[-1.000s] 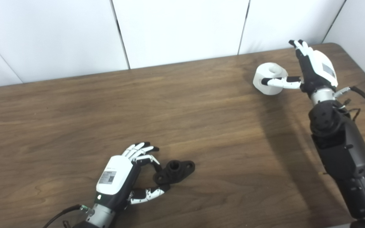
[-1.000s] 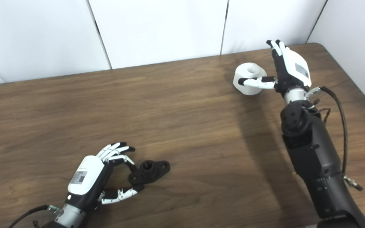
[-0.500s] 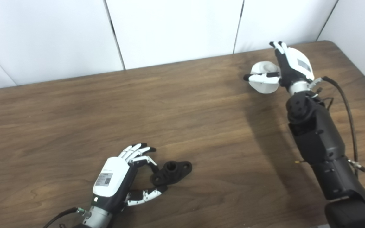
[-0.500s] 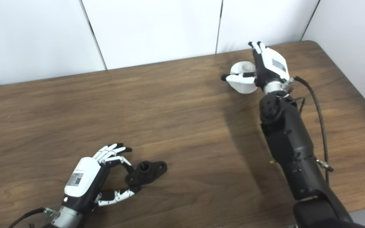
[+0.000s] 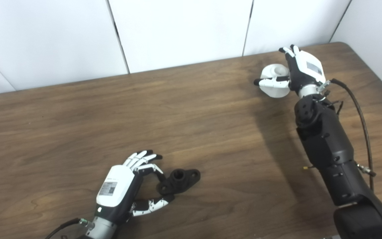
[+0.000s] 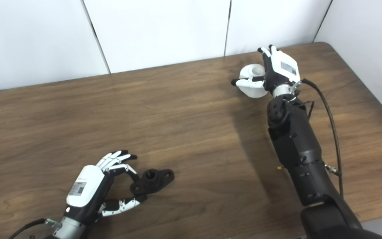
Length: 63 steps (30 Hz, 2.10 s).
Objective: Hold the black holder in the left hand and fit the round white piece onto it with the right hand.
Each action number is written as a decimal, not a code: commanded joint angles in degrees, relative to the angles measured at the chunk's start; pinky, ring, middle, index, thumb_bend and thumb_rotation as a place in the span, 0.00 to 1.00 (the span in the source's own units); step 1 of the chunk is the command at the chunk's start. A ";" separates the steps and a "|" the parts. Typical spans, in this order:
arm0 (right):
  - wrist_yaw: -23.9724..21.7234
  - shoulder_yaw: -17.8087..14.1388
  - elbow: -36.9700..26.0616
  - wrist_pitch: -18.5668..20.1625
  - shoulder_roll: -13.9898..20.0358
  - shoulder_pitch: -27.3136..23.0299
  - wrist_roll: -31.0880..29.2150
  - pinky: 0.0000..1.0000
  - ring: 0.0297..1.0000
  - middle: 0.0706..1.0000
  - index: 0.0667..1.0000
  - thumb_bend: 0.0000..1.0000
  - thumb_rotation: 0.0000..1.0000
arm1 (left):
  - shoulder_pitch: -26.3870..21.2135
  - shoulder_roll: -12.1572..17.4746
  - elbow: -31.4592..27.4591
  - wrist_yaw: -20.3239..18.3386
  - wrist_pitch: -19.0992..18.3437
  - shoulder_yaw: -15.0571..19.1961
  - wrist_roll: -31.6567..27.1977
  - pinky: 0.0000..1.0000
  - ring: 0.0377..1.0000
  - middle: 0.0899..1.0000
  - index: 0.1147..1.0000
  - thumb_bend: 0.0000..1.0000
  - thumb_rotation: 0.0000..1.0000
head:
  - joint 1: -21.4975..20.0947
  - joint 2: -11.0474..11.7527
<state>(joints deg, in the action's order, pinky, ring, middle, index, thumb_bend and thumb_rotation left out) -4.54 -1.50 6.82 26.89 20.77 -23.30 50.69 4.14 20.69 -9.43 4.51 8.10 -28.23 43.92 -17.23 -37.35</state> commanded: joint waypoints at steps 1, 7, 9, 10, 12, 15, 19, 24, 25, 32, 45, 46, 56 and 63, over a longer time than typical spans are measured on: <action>1.84 -1.08 -1.56 0.02 1.30 -1.70 2.06 0.96 1.00 1.00 0.89 0.86 0.55 | 3.12 0.93 3.61 -4.02 0.63 -2.14 1.78 0.90 0.89 0.80 0.42 0.52 0.04 | -0.41 0.03; 0.64 -2.71 -3.23 0.02 0.40 -1.12 5.22 0.99 1.00 1.00 0.89 0.84 0.54 | 3.09 0.96 3.72 -3.85 0.89 -2.04 1.63 0.90 0.89 0.80 0.42 0.52 0.04 | -0.41 0.03; 0.29 -3.10 -3.54 0.02 0.10 -1.07 5.85 0.98 1.00 1.00 0.89 0.84 0.54 | 3.08 0.97 3.62 -3.93 0.82 -2.00 1.70 0.90 0.89 0.80 0.42 0.52 0.04 | -0.41 0.03; 0.16 -3.31 -3.62 0.02 -0.07 -1.08 6.07 0.98 1.00 1.00 0.88 0.84 0.53 | 3.09 0.97 3.57 -3.99 0.74 -1.97 1.73 0.90 0.89 0.80 0.42 0.52 0.04 | -0.41 0.03; -0.05 -3.54 -3.55 0.02 -0.26 -1.14 6.48 0.97 1.00 1.00 0.88 0.84 0.52 | 3.11 0.97 3.38 -4.17 0.59 -1.90 1.66 0.90 0.89 0.80 0.42 0.52 0.04 | -0.41 0.03; -0.04 -3.73 -3.39 0.02 -0.38 -1.14 6.92 0.95 1.00 1.00 0.85 0.83 0.51 | 3.15 0.99 3.12 -4.28 0.51 -1.88 1.67 0.90 0.89 0.80 0.42 0.52 0.04 | -0.55 -0.02; 0.03 -3.92 -3.26 0.02 -0.49 -1.05 7.15 0.94 1.00 1.00 0.82 0.82 0.49 | 3.22 0.89 2.77 -4.49 0.15 -1.83 1.73 0.89 0.89 0.80 0.42 0.52 0.04 | -0.59 -0.12; -0.14 -4.14 -3.30 0.02 -0.72 -0.92 7.19 0.92 1.00 1.00 0.78 0.81 0.47 | 3.22 0.86 2.17 -4.91 -0.19 -1.79 1.77 0.90 0.89 0.80 0.42 0.52 0.04 | -0.49 -0.26; -0.03 -4.09 -3.29 0.02 -0.73 -0.90 7.01 0.92 1.00 1.00 0.77 0.82 0.46 | 3.21 0.84 2.18 -4.82 -0.12 -1.78 1.79 0.89 0.89 0.80 0.42 0.52 0.04 | -0.49 -0.26; -1.01 -2.92 -2.53 0.02 -0.40 -1.04 7.90 0.92 1.00 1.00 0.73 0.84 0.47 | 3.30 0.70 1.08 -5.89 -1.38 -1.73 1.84 0.90 0.89 0.80 0.42 0.52 0.04 | -0.52 -0.39; -2.89 -1.89 -1.72 0.00 0.69 -0.91 7.86 0.87 1.00 1.00 0.72 0.87 0.46 | 3.35 0.69 0.55 -5.75 -1.32 -1.64 1.64 0.89 0.88 0.79 0.42 0.52 0.04 | -0.75 -0.48; -2.80 -1.79 -1.65 0.00 0.77 -0.87 7.65 0.87 1.00 1.00 0.71 0.87 0.46 | 3.37 0.68 0.56 -5.71 -1.33 -1.61 1.66 0.89 0.88 0.79 0.42 0.52 0.04 | -0.75 -0.48; -3.86 -1.27 -1.35 0.01 1.29 -0.52 7.78 0.85 1.00 1.00 0.72 0.85 0.49 | 3.40 0.58 0.20 -6.15 -1.85 -1.56 1.87 0.90 0.89 0.79 0.42 0.52 0.04 | -0.75 -0.48; -2.84 -0.98 -1.36 -0.06 1.71 -0.25 6.62 0.85 1.00 1.00 0.70 0.84 0.47 | 3.47 0.51 -0.02 -6.39 -2.08 -1.57 1.99 0.90 0.89 0.79 0.42 0.52 0.04 | -0.76 -0.57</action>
<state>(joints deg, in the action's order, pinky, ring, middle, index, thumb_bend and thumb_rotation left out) -9.14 -2.29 6.66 26.88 20.81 -22.00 57.49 4.85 20.39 -10.66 3.72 7.01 -27.92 43.99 -17.93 -37.88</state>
